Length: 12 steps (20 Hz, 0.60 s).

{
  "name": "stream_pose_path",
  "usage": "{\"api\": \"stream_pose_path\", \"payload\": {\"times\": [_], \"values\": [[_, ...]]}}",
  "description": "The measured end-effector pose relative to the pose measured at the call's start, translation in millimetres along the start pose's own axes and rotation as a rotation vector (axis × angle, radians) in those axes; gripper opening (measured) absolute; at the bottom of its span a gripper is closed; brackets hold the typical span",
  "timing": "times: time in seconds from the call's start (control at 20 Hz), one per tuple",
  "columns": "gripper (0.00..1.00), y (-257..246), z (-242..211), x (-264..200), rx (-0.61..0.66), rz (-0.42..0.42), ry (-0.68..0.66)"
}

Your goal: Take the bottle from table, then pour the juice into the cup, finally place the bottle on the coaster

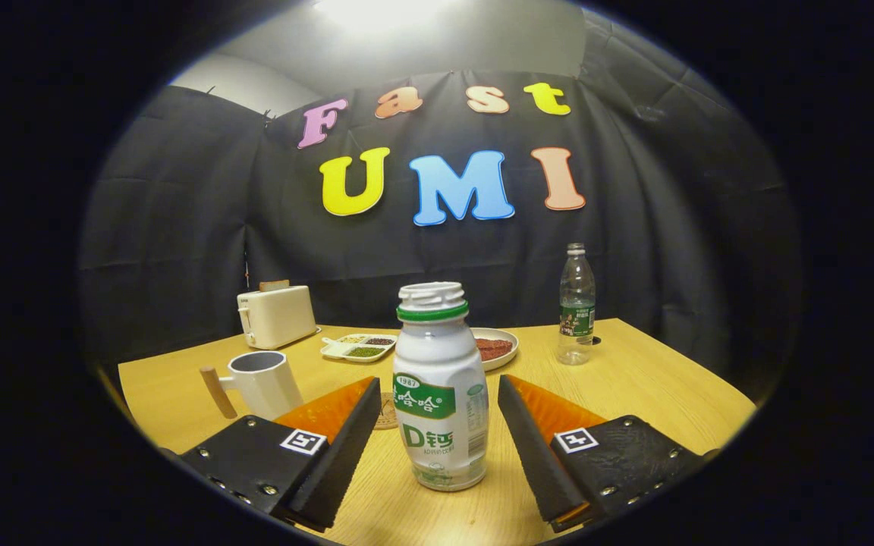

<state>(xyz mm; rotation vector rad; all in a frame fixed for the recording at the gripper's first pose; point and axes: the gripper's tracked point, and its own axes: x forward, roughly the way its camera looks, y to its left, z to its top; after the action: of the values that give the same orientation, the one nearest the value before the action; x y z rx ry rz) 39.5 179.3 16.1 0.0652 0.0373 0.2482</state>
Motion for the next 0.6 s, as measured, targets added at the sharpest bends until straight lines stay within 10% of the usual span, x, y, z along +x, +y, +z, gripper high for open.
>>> {"api": "stream_pose_path", "payload": {"times": [0.1, 0.6], "values": [[0.73, -3.4, -4.5, 2.5, 0.0, -0.016, 0.013], [0.63, 1.3, 7.2, 5.2, -0.241, -0.116, 0.025]]}}
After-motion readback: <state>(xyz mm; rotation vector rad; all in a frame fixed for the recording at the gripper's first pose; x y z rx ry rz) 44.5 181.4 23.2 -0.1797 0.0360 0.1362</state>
